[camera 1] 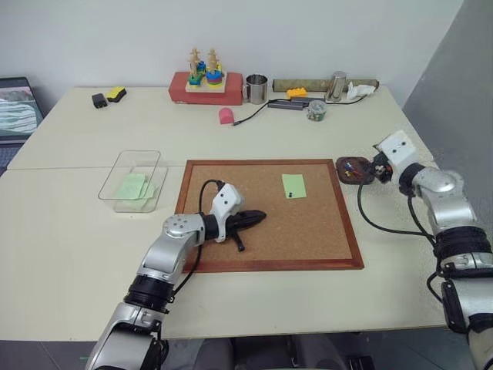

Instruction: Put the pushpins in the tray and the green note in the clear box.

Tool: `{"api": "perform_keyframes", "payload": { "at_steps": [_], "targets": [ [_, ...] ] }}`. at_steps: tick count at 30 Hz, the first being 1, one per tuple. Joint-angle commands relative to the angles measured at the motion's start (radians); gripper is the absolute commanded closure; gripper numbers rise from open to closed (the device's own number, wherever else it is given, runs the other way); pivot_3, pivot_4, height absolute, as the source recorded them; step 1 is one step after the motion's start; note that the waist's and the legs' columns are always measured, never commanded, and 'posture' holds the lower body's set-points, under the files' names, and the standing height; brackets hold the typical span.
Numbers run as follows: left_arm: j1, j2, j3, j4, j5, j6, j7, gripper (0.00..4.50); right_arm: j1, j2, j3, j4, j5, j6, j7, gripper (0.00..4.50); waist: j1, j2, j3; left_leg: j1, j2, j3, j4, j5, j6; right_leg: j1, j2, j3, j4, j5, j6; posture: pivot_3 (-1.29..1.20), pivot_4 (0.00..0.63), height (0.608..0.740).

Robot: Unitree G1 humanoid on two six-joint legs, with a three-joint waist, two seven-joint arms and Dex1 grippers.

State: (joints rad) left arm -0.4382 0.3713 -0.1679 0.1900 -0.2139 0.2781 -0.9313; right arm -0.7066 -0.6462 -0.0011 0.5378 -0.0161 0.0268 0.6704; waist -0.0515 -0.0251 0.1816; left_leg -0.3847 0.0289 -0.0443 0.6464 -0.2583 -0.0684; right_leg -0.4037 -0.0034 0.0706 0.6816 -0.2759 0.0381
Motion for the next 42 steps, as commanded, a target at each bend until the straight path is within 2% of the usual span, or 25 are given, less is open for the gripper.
{"api": "perform_keyframes", "payload": {
  "at_steps": [1,5,10,19,31,32,34,38,42],
  "targets": [
    [0.001,-0.003,-0.007,-0.004,0.002,-0.002,-0.005,4.50,0.082,0.021,0.001,-0.270,0.129,0.143,0.122,1.93,0.001,0.000,0.000,0.000,0.000,0.000,0.000,0.000,0.000,0.000,0.000,0.000,0.000,0.000,0.000,0.00,0.150,0.740],
    [-0.004,-0.003,-0.008,0.001,0.002,-0.003,-0.009,4.50,0.155,0.070,0.037,-0.433,0.195,0.248,0.162,1.93,0.002,0.000,0.000,0.000,0.000,-0.001,0.000,0.000,0.000,0.000,0.000,0.000,0.000,0.000,0.000,0.00,0.150,0.740],
    [-0.009,-0.003,-0.007,0.007,0.002,-0.005,-0.010,4.50,0.185,0.126,0.081,-0.460,0.188,0.290,0.151,1.93,0.003,0.000,0.000,0.000,0.000,-0.001,0.000,0.000,0.000,0.000,0.000,-0.001,0.000,0.000,0.000,0.00,0.150,0.740],
    [-0.008,-0.001,-0.009,0.008,0.004,-0.007,-0.012,4.50,0.137,0.250,0.138,-0.322,0.147,0.257,0.111,1.93,0.002,0.000,0.000,0.000,0.000,-0.001,0.000,0.000,0.000,0.000,0.000,-0.001,0.000,0.000,0.000,0.00,0.150,0.740],
    [-0.013,-0.004,-0.007,0.011,0.005,-0.007,-0.015,4.50,0.101,0.293,0.129,-0.212,0.145,0.214,0.105,1.93,0.001,0.000,0.000,0.000,0.000,-0.001,0.000,0.000,0.000,0.000,0.000,-0.001,0.000,0.000,0.000,0.00,0.150,0.740],
    [-0.012,-0.005,-0.008,0.009,0.005,-0.006,-0.014,4.50,0.100,0.294,0.127,-0.209,0.147,0.213,0.106,2.29,0.001,0.000,0.000,0.000,0.000,-0.001,0.000,0.000,0.000,0.000,0.000,-0.001,0.000,0.000,0.000,0.00,0.150,0.740],
    [-0.010,-0.005,-0.008,0.006,0.005,-0.004,-0.012,4.50,0.097,0.300,0.121,-0.199,0.153,0.213,0.105,2.58,0.001,0.000,0.000,0.000,0.000,-0.001,0.000,0.000,0.000,0.000,0.000,-0.001,0.000,0.000,0.000,0.00,0.150,0.740],
    [-0.008,-0.005,-0.008,0.003,0.004,-0.003,-0.011,4.50,0.095,0.309,0.119,-0.187,0.153,0.208,0.108,3.58,0.001,0.000,0.000,0.000,0.000,-0.001,0.000,0.000,0.000,0.000,0.000,-0.001,0.000,0.000,0.000,0.00,0.150,0.740],
    [-0.006,-0.005,-0.008,0.000,0.004,-0.002,-0.010,4.50,0.092,0.312,0.115,-0.184,0.157,0.206,0.110,4.33,0.001,0.000,0.000,0.000,0.000,-0.001,0.000,0.000,0.000,0.000,0.000,-0.001,0.000,0.000,0.000,0.00,0.150,0.740]
  ]
}}
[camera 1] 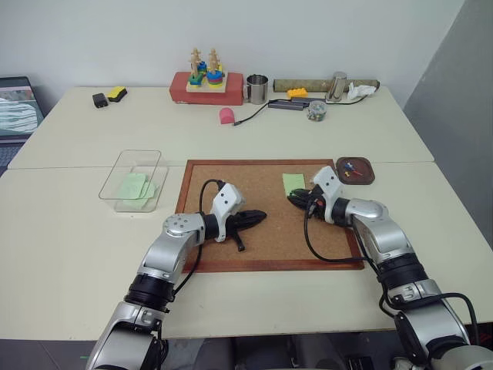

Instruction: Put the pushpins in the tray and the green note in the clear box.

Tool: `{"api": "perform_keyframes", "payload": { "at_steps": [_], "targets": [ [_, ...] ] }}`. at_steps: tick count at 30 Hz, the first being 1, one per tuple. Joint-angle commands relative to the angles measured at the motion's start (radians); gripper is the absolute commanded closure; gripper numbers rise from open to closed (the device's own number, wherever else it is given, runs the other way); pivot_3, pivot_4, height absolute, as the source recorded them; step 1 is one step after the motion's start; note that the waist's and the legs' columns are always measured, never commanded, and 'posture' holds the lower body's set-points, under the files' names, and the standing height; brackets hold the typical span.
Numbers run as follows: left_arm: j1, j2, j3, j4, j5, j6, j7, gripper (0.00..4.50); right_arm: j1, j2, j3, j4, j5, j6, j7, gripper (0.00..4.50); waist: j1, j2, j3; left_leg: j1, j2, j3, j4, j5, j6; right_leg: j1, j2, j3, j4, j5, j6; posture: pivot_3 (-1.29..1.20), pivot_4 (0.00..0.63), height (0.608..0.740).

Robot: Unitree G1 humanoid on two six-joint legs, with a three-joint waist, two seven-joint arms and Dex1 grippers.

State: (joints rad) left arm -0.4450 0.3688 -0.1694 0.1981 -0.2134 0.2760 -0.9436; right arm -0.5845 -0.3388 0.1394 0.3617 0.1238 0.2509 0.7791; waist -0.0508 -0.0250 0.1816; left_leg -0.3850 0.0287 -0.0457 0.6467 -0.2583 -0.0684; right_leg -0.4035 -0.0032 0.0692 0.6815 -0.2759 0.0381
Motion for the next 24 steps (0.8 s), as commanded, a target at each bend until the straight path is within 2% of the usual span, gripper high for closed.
{"api": "perform_keyframes", "payload": {
  "at_steps": [1,17,24],
  "targets": [
    [0.001,-0.002,-0.006,-0.008,0.004,0.000,0.002,4.50,-0.031,0.004,-0.027,-0.008,0.017,-0.019,0.002,4.48,0.000,0.000,0.000,0.000,0.000,0.000,0.000,0.000,0.000,0.000,0.000,0.000,0.000,0.000,0.000,0.00,0.150,0.740],
    [0.005,-0.006,-0.010,-0.008,0.003,0.003,0.003,4.50,-0.021,-0.042,-0.045,-0.210,0.067,0.032,0.043,4.48,0.000,0.000,0.000,0.000,0.000,-0.001,0.000,0.000,0.000,0.000,0.000,0.000,0.000,0.000,0.000,0.00,0.150,0.740],
    [-0.012,-0.004,0.024,-0.051,-0.043,0.056,0.004,4.50,0.004,-0.112,-0.024,-0.343,0.070,0.051,0.089,4.48,0.001,0.000,0.000,-0.001,0.000,-0.001,0.000,0.000,0.000,0.000,0.000,-0.001,0.000,0.000,0.000,0.00,0.150,0.740]
  ]
}}
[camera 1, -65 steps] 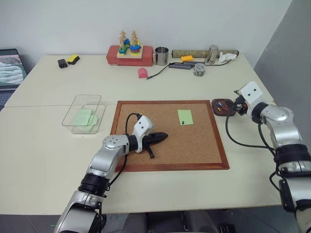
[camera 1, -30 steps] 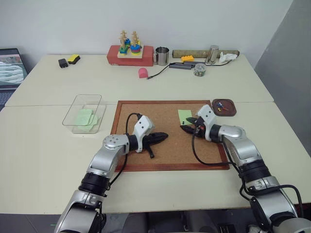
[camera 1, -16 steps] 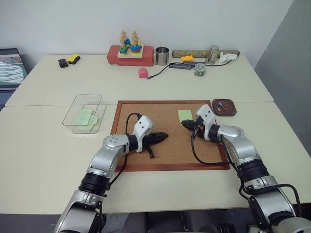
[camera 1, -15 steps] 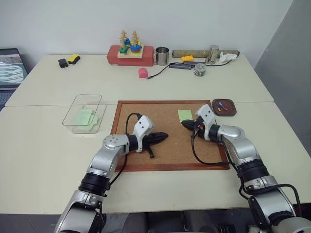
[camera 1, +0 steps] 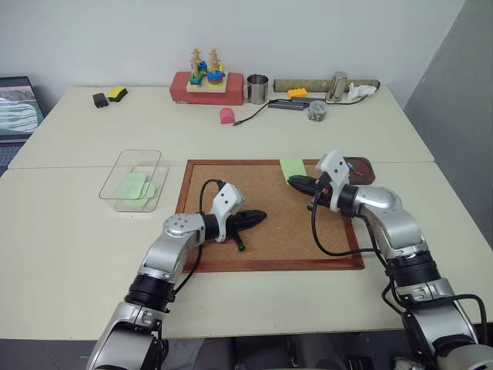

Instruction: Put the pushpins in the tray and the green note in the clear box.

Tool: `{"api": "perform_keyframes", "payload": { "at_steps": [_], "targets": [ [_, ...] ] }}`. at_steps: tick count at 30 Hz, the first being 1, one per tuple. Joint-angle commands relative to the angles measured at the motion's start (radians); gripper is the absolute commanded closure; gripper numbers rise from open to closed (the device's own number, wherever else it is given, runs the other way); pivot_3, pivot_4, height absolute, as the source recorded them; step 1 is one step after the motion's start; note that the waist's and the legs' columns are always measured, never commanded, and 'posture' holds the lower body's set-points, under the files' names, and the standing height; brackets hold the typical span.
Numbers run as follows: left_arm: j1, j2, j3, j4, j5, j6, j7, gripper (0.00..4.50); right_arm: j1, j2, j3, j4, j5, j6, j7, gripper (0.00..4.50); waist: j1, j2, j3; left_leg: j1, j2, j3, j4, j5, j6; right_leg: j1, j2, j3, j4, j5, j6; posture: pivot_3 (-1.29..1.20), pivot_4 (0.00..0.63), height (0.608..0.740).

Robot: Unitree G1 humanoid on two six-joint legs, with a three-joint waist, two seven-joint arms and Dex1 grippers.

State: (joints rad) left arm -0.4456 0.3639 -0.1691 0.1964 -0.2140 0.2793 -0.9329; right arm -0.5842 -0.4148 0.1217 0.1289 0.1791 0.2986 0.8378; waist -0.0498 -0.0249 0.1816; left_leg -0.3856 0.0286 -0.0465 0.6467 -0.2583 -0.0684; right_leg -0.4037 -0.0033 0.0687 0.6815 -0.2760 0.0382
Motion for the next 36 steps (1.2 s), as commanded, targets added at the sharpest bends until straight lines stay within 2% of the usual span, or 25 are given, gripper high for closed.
{"api": "perform_keyframes", "payload": {
  "at_steps": [1,8,12,15,19,24,34,36],
  "targets": [
    [-0.011,0.010,0.042,-0.083,-0.072,0.087,-0.011,4.50,0.009,-0.046,-0.004,-0.129,0.013,0.005,0.036,4.48,0.000,0.000,0.000,0.000,0.000,0.000,0.000,0.000,0.000,0.000,0.000,0.000,0.000,0.000,0.000,0.00,0.150,0.740],
    [0.007,0.089,0.234,-0.311,-0.339,0.387,0.006,3.32,0.034,-0.112,0.007,-0.215,-0.022,-0.034,0.051,4.50,-0.004,0.000,0.000,-0.002,0.001,-0.002,0.000,0.000,0.000,-0.001,0.000,-0.002,0.000,0.000,0.000,0.00,0.150,0.740],
    [0.012,0.089,0.356,-0.363,-0.508,0.551,0.073,2.47,0.032,-0.127,0.019,-0.213,-0.053,-0.096,0.044,4.50,-0.005,0.000,0.000,-0.002,0.001,-0.002,0.000,0.000,0.000,-0.001,0.000,-0.002,0.000,0.000,0.000,0.00,0.150,0.740],
    [0.015,0.055,0.412,-0.367,-0.603,0.631,0.140,1.96,0.031,-0.131,0.025,-0.212,-0.069,-0.134,0.048,4.50,-0.004,0.000,0.000,-0.002,0.000,-0.003,0.000,0.000,0.000,-0.001,0.000,-0.003,0.000,0.000,0.000,0.00,0.150,0.740],
    [0.015,-0.041,0.443,-0.354,-0.703,0.693,0.240,1.20,0.027,-0.140,0.036,-0.233,-0.088,-0.175,0.056,4.50,-0.002,0.000,0.000,-0.002,0.000,-0.003,0.000,0.000,0.000,-0.001,0.000,-0.002,0.000,0.000,0.000,0.00,0.150,0.740],
    [-0.022,-0.148,0.423,-0.299,-0.690,0.665,0.342,0.31,0.017,-0.154,0.061,-0.269,-0.103,-0.218,0.079,4.50,0.005,-0.001,0.001,-0.003,0.000,-0.003,0.001,0.000,0.000,-0.001,0.000,-0.003,-0.001,0.000,0.000,0.00,0.150,0.740],
    [-0.111,-0.251,0.390,-0.228,-0.717,0.648,0.351,0.31,0.037,-0.168,0.109,-0.337,-0.136,-0.255,0.097,4.50,0.009,-0.001,0.001,-0.003,0.000,-0.003,0.001,0.000,-0.001,-0.001,0.000,-0.003,-0.001,0.000,0.000,0.00,0.150,0.740],
    [-0.115,-0.256,0.395,-0.212,-0.720,0.653,0.350,0.67,0.036,-0.167,0.112,-0.344,-0.137,-0.252,0.098,4.50,0.009,-0.001,0.001,-0.003,0.000,-0.003,0.001,0.001,-0.001,-0.001,0.000,-0.003,-0.001,0.000,0.000,0.00,0.150,0.740]
  ]
}}
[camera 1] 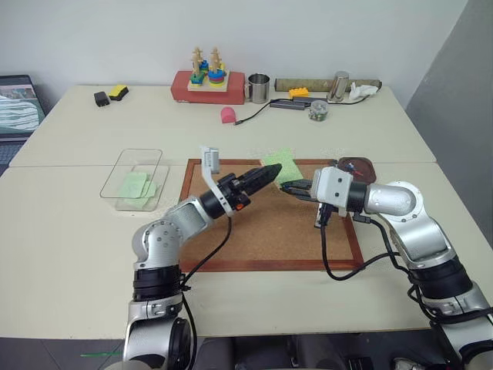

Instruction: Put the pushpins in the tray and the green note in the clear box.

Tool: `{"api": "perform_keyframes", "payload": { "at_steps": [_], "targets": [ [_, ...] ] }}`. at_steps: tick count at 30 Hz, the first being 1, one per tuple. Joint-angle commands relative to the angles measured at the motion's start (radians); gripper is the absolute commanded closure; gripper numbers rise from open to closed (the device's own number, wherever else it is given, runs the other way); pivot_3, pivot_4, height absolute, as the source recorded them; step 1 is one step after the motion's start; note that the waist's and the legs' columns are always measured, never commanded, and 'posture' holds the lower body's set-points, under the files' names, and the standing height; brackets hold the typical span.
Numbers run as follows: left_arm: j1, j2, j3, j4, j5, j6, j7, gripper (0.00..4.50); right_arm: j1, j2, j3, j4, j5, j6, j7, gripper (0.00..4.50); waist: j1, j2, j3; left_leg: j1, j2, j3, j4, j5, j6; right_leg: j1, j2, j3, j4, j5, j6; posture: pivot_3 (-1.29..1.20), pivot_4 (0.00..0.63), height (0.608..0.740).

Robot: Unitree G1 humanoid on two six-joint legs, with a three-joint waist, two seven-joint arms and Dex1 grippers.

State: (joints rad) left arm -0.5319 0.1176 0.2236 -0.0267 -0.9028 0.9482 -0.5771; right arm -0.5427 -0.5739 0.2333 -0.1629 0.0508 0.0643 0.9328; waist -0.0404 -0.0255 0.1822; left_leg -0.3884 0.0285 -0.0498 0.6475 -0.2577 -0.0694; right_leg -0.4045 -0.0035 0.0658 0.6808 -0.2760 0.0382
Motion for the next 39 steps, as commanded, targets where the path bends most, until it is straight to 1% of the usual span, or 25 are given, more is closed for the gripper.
{"api": "perform_keyframes", "payload": {
  "at_steps": [1,2,3,5,6,9,11,16,17,18,19,21,22,34,39],
  "targets": [
    [-0.029,-0.007,-0.002,0.013,-0.028,-0.016,-0.014,0.72,-0.007,-0.007,0.002,-0.056,-0.009,-0.017,0.003,4.50,0.000,0.000,0.000,0.000,0.000,0.000,0.000,0.000,0.000,0.000,0.000,0.000,0.000,0.000,0.000,0.00,0.150,0.740],
    [-0.029,-0.006,-0.001,0.015,-0.029,-0.014,-0.017,0.86,-0.009,-0.007,0.003,-0.058,-0.009,-0.017,0.003,4.50,0.000,0.000,0.000,0.000,0.000,0.000,0.000,0.000,0.000,0.000,0.000,0.000,0.000,0.000,0.000,0.00,0.150,0.740],
    [-0.029,-0.006,-0.001,0.017,-0.029,-0.014,-0.018,1.13,-0.010,-0.007,0.005,-0.061,-0.009,-0.016,0.003,4.50,0.000,0.000,0.000,0.000,0.000,0.000,0.000,0.000,0.000,0.000,0.000,0.000,0.000,0.000,0.000,0.00,0.150,0.740],
    [-0.029,-0.007,-0.001,0.020,-0.031,-0.015,-0.021,1.43,-0.012,-0.007,0.007,-0.066,-0.009,-0.013,0.002,4.50,0.000,0.000,0.000,0.000,0.000,0.000,0.000,0.000,0.000,0.000,0.000,0.000,0.000,0.000,0.000,0.00,0.150,0.740],
    [-0.030,-0.008,0.000,0.020,-0.032,-0.016,-0.021,1.69,-0.012,-0.007,0.007,-0.070,-0.007,-0.011,0.002,4.50,0.001,0.000,0.000,0.000,0.000,0.000,0.000,0.000,0.000,0.000,0.000,0.000,0.000,0.000,0.000,0.00,0.150,0.740],
    [-0.029,-0.009,-0.001,0.018,-0.031,-0.020,-0.024,2.26,-0.015,-0.003,0.006,-0.073,-0.002,-0.011,0.000,4.50,0.001,0.000,0.000,0.000,0.000,0.000,0.000,0.000,0.000,0.000,0.000,0.000,0.000,0.000,0.000,0.00,0.150,0.740],
    [-0.028,-0.009,-0.003,0.017,-0.029,-0.021,-0.026,2.53,-0.018,0.002,0.004,-0.072,0.001,-0.013,-0.002,4.50,0.001,0.000,0.000,0.000,0.000,0.000,0.000,0.000,0.000,0.000,0.000,0.000,0.000,0.000,0.000,0.00,0.150,0.740],
    [-0.028,-0.005,-0.002,0.014,-0.030,-0.021,-0.032,3.56,-0.020,0.019,-0.002,-0.070,0.014,-0.028,-0.009,4.50,0.001,0.000,0.000,0.000,0.000,0.000,0.000,0.000,0.000,0.000,0.000,0.000,0.000,0.000,0.000,0.00,0.150,0.740],
    [-0.028,-0.004,-0.001,0.014,-0.030,-0.021,-0.033,3.61,-0.020,0.021,-0.003,-0.071,0.016,-0.030,-0.010,4.50,0.001,0.000,0.000,0.000,0.000,0.000,0.000,0.000,0.000,0.000,0.000,0.000,0.000,0.000,0.000,0.00,0.150,0.740],
    [-0.028,-0.003,-0.001,0.014,-0.027,-0.023,-0.034,3.82,-0.020,0.025,-0.004,-0.070,0.019,-0.033,-0.011,4.50,0.001,0.000,0.000,0.000,0.000,0.000,0.000,0.000,0.000,0.000,0.000,0.000,0.000,0.000,0.000,0.00,0.150,0.740],
    [-0.027,-0.002,-0.001,0.015,-0.025,-0.024,-0.034,3.93,-0.020,0.028,-0.005,-0.070,0.021,-0.035,-0.012,4.50,0.001,0.000,0.000,0.000,0.000,0.000,0.000,0.000,0.000,0.000,0.000,0.000,0.000,0.000,0.000,0.00,0.150,0.740],
    [-0.027,0.000,-0.004,0.016,-0.018,-0.029,-0.036,4.34,-0.020,0.038,-0.012,-0.069,0.034,-0.036,-0.014,4.50,0.001,0.000,0.000,0.000,0.000,0.000,0.000,0.000,0.000,0.000,0.000,0.000,0.000,0.000,0.000,0.00,0.150,0.740],
    [-0.026,0.001,-0.006,0.016,-0.016,-0.031,-0.037,4.46,-0.019,0.042,-0.014,-0.070,0.038,-0.038,-0.015,4.50,0.001,0.000,0.000,0.000,0.000,0.000,0.000,0.000,0.000,0.000,0.000,0.000,0.000,0.000,0.000,0.00,0.150,0.740],
    [-0.030,0.013,-0.024,0.048,0.028,-0.073,-0.016,4.46,0.007,0.047,-0.038,-0.130,0.073,-0.100,-0.021,4.50,0.002,0.000,0.000,0.000,0.000,0.000,0.000,0.000,0.000,0.000,0.000,0.000,0.000,0.000,0.000,0.00,0.150,0.740],
    [-0.034,0.018,-0.025,0.061,0.040,-0.089,-0.014,4.46,0.019,0.049,-0.072,-0.161,0.106,-0.046,-0.048,4.50,0.005,0.000,0.000,0.000,0.000,0.000,0.000,0.000,0.000,0.000,0.000,0.000,0.000,0.000,0.000,0.00,0.150,0.740]
  ]
}}
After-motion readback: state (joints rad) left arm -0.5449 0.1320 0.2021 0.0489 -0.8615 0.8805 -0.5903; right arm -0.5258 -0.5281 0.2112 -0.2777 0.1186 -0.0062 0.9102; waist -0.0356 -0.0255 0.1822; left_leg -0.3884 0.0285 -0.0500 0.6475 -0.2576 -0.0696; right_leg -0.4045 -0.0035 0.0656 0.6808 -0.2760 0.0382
